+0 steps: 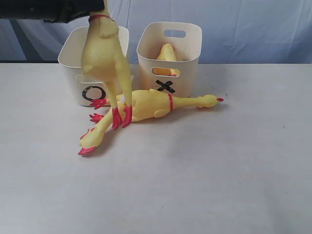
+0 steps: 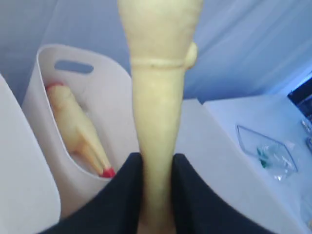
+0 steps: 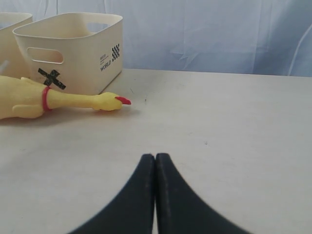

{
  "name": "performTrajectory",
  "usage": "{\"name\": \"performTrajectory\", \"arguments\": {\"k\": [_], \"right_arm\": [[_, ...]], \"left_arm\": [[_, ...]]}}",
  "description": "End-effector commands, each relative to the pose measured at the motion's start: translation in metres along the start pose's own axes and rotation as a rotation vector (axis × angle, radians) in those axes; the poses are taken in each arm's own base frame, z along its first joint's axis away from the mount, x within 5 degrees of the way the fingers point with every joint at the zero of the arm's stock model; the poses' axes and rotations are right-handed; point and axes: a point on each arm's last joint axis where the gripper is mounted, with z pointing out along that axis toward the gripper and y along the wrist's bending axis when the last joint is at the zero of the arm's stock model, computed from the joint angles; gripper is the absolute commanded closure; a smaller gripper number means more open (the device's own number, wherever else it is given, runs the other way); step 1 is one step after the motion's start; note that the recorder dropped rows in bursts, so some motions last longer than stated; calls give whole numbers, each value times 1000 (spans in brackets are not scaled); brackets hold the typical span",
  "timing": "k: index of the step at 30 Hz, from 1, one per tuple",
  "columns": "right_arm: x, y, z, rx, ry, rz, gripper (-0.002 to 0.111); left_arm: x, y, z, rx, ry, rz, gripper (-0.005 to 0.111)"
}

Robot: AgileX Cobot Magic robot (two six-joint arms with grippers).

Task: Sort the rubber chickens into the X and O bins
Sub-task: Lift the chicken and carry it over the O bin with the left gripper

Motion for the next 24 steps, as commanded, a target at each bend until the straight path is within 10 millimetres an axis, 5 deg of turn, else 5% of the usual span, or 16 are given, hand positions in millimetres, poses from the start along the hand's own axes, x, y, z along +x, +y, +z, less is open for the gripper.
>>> {"name": "performTrajectory", "arguments": {"k": [1,10,24], "right_arm": [[-2,0,-1,-4,-16,-2,109],[-2,0,-1,-4,-16,-2,109],[-2,0,-1,-4,-16,-2,109]], "left_arm": [[-25,1,-18,33,-189,57,107],[-33,11,-25,-79,-227,238,107],[-41,26,-43,-129,-263,169,107]]}}
